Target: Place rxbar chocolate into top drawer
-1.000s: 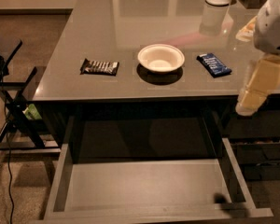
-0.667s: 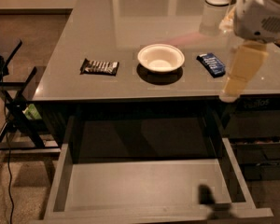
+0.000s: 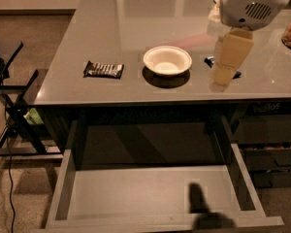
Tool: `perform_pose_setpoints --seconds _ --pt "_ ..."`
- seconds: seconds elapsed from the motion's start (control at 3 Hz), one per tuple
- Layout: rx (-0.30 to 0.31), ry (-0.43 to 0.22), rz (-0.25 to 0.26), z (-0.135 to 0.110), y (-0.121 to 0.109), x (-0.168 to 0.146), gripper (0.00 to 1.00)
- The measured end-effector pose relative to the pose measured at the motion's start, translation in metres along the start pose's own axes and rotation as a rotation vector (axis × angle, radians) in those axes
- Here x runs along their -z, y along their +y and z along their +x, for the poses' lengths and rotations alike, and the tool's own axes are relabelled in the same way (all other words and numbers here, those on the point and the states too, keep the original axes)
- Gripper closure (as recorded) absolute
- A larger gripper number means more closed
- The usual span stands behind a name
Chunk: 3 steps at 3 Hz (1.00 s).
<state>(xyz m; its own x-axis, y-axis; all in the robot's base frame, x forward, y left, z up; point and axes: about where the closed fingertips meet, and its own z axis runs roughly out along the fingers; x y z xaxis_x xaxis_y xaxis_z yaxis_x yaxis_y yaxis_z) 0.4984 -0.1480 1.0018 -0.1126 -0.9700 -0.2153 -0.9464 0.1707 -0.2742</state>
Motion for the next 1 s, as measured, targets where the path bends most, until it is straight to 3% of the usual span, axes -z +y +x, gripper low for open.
perform_pose_setpoints --seconds 0.33,0.67,1.0 --pt "-0.005 -0.039 0.014 -0.011 -0.007 -0.006 0.0" --pt "-0.015 -0.07 0.021 -0.035 -0.033 -0.02 0.0" --pt "0.022 -0.097 0.0 -0.094 -0.098 -0.058 0.0"
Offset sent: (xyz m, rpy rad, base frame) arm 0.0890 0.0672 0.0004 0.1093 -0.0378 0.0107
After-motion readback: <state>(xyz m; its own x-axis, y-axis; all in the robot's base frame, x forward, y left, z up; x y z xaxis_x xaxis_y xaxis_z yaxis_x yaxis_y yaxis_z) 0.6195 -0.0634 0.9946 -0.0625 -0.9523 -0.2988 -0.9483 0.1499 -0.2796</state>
